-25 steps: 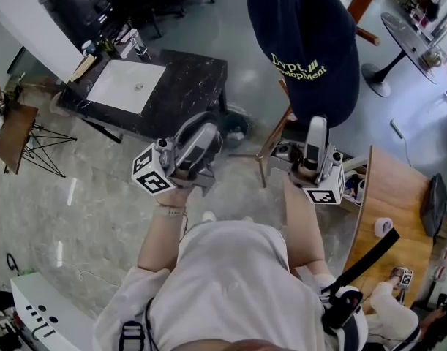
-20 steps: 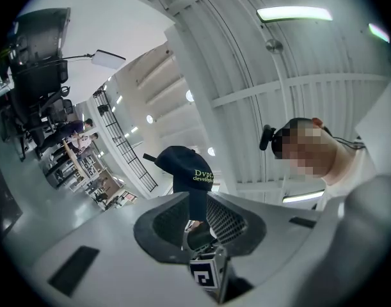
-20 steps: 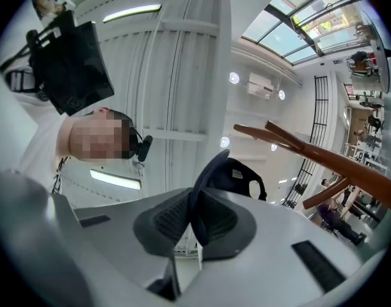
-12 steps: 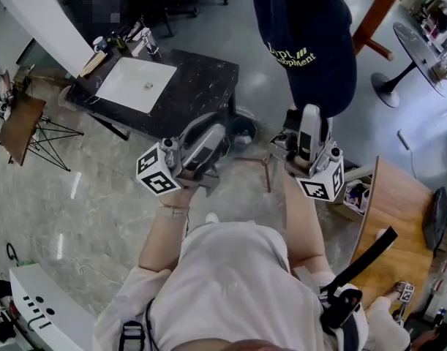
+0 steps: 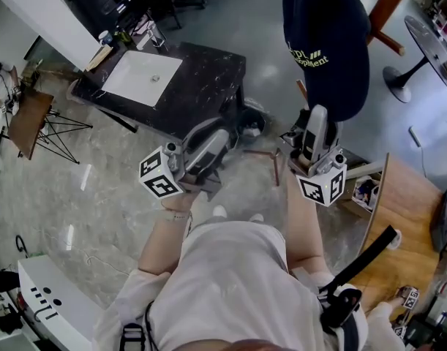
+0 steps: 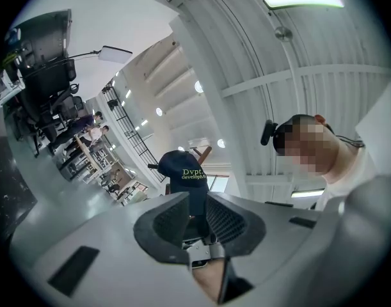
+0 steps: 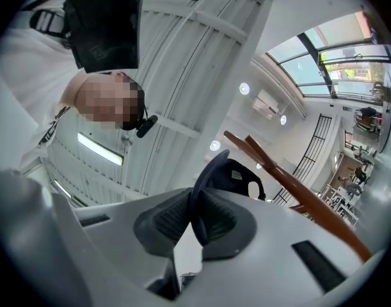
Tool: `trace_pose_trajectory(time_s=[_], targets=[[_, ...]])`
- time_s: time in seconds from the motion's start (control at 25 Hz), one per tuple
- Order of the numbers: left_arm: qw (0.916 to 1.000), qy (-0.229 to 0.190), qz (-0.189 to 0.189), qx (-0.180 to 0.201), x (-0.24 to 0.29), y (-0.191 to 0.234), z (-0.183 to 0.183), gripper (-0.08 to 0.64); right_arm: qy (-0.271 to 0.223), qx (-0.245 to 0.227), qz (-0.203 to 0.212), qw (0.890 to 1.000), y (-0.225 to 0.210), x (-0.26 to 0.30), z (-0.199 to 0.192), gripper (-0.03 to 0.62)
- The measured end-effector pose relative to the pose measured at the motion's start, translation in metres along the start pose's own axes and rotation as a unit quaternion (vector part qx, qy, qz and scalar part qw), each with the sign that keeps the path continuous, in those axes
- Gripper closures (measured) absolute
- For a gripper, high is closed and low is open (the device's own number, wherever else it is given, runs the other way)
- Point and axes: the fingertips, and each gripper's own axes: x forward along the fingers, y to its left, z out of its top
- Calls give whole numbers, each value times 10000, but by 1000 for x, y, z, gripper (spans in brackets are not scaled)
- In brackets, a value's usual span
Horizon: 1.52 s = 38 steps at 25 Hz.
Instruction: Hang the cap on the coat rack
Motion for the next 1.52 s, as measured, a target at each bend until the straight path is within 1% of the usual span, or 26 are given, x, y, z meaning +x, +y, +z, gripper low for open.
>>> trace_pose_trajectory(time_s=[0.28,0.52,0.8,1.08,1.52], targets=[[9995,178,102,-237,-9,1,-23,476,-31,-16,-366,9993,-12,-31,5,546],[9985,350,139,-386,-17,6,-38,476,-6,17,-582,9983,-13,-52,-10,546],[9969,559,246,-491,-41,15,-51,476,-50,-11,-879,9961,-11,-79,-26,546],[9946,794,281,-610,-56,22,-63,476,-106,-16,-1263,9919,-14,-104,-39,546],[9912,979,267,-851,-71,38,-81,476,-1,-79,-1787,9839,-26,-145,-60,545]])
